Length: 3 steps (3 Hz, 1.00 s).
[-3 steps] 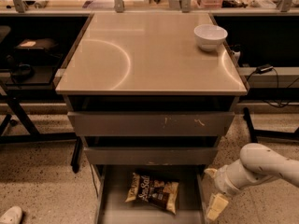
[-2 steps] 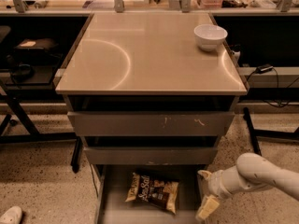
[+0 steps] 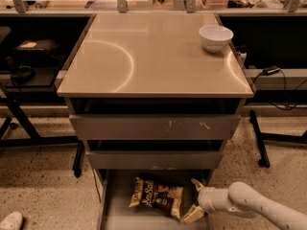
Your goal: Pick brown chip bag from bottom drawer and place on counter
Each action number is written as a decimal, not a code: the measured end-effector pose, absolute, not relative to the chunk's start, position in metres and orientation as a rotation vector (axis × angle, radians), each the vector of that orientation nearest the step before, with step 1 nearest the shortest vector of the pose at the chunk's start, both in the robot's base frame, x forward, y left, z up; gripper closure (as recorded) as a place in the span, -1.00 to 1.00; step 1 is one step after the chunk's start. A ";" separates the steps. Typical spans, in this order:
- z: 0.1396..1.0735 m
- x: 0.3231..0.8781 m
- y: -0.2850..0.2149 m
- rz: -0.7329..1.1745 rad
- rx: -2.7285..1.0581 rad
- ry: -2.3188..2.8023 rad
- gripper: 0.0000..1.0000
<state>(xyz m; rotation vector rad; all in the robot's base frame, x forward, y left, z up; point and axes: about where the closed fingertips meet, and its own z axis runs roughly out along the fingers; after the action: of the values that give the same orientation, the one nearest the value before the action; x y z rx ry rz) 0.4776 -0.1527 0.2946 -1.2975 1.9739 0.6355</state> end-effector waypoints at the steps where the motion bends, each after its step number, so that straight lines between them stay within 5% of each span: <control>1: 0.287 0.479 -0.147 0.638 -1.304 1.967 -1.00; 3: 0.224 0.523 -0.102 0.521 -1.373 1.834 -1.00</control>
Offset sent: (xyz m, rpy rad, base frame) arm 0.0591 0.0585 -0.0927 -0.0437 -0.1861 0.0182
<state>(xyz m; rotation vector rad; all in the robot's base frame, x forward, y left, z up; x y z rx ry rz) 0.5229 -0.1023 0.2237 -1.3726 1.8341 0.5214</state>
